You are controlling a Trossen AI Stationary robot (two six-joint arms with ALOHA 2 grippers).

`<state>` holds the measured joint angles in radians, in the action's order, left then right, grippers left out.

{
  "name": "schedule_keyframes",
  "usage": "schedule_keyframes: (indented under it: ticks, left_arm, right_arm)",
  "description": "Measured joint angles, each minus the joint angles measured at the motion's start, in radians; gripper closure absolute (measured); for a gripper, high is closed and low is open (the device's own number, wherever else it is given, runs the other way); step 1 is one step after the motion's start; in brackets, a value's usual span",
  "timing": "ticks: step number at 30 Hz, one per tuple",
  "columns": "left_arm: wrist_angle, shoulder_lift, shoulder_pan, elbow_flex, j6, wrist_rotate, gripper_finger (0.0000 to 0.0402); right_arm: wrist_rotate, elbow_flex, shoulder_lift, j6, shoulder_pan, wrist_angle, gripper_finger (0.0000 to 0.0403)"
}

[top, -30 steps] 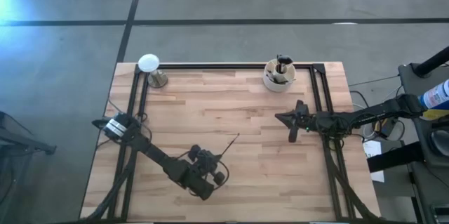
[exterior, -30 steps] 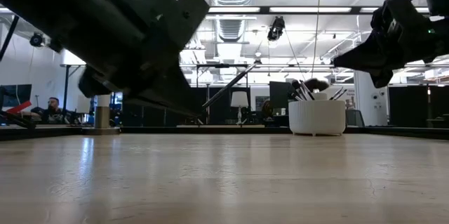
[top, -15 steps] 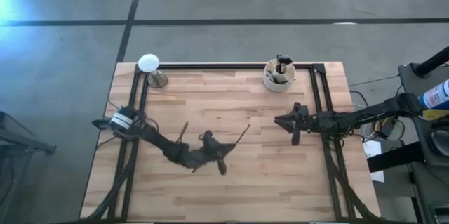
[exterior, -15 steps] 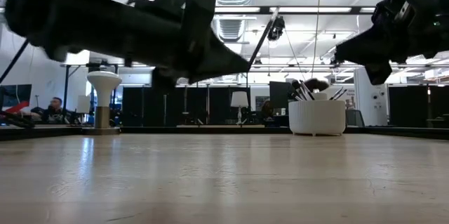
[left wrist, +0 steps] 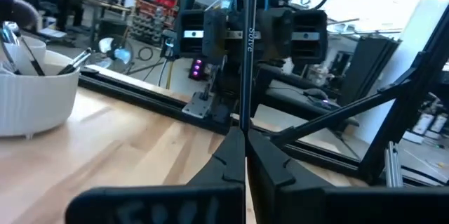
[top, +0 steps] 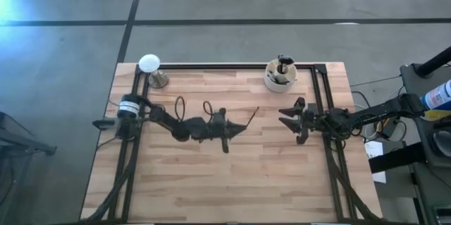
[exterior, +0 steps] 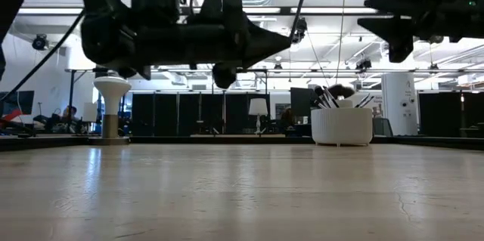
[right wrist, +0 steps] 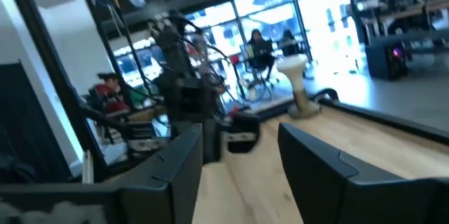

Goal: Put items in baskets/containers
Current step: Put the black eyeshadow brush into the white pen organizer

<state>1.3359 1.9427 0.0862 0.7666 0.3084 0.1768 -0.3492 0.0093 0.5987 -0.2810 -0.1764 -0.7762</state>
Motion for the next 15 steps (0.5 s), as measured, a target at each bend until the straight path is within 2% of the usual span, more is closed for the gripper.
schedule_keyframes:
  ticks: [8, 15]
  left_arm:
    - [-0.002, 0.0, -0.09, 0.037, 0.0, -0.164, 0.0401]
    - [-0.016, 0.0, -0.12, 0.058, -0.021, -0.208, 0.0402]
  right_arm:
    - [0.01, 0.041, 0.028, 0.012, 0.039, -0.038, 0.019]
    - [0.018, 0.161, 0.188, 0.023, 0.116, -0.036, 0.0177]
